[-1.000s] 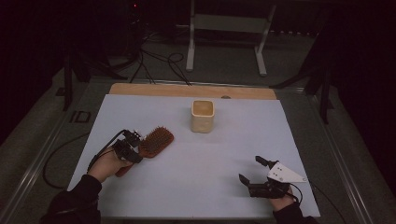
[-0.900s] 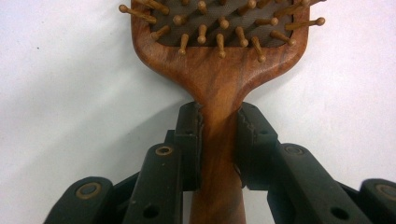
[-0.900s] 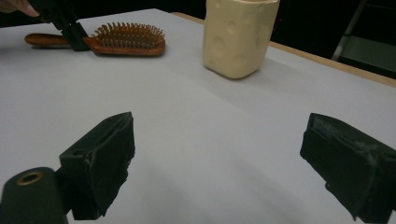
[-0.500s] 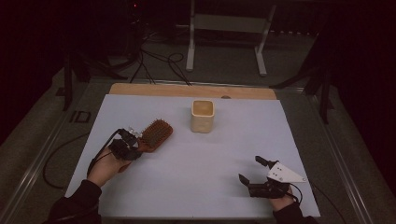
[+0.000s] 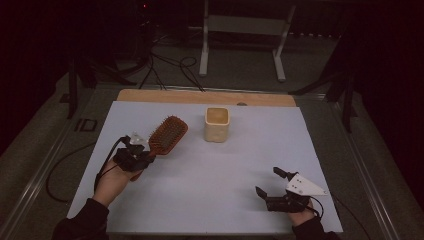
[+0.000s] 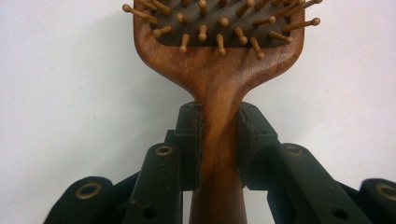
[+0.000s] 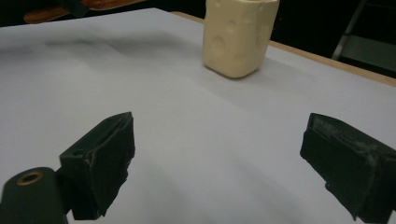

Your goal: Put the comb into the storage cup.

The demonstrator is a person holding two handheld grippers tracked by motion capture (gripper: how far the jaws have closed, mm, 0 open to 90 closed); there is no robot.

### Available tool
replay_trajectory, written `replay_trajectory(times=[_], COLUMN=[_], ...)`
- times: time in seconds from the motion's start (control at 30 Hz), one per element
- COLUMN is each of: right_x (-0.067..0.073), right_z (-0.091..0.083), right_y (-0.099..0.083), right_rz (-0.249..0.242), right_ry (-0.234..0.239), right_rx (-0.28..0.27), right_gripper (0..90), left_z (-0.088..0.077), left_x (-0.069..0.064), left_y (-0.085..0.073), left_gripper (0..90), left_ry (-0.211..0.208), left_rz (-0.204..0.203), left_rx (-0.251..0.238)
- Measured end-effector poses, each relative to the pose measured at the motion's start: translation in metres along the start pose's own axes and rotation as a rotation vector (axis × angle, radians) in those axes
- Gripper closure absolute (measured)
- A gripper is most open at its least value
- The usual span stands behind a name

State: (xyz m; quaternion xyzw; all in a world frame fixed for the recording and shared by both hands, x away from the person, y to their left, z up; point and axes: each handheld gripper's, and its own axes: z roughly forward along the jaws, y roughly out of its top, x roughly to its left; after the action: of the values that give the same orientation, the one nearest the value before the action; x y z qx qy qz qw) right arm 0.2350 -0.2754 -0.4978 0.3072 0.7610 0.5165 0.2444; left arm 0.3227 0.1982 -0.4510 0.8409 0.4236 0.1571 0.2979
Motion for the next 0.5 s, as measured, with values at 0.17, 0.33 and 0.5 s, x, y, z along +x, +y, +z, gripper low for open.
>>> replay_trajectory(times=[0.17,0.33,0.5], right_x=[0.0,0.0,0.0], right_z=[0.0,0.0,0.0], right_y=[0.0,0.0,0.0], right_rz=[0.005,0.003,0.005], right_ry=[0.002,0.0,0.001], right_rx=[-0.001,-0.003,0.003], right_gripper=[9.4,9.4,9.4], left_z=[-0.008,-0.012,-0.016], left_x=[-0.01,-0.016,-0.027], left_y=[0.004,0.007,0.007], left_gripper=[73.3,73.3,73.3], left_ry=[0.007,-0.019,-0.029], left_rz=[0.012,0.012,0.02], left_rx=[-0.06,-0.095,-0.159])
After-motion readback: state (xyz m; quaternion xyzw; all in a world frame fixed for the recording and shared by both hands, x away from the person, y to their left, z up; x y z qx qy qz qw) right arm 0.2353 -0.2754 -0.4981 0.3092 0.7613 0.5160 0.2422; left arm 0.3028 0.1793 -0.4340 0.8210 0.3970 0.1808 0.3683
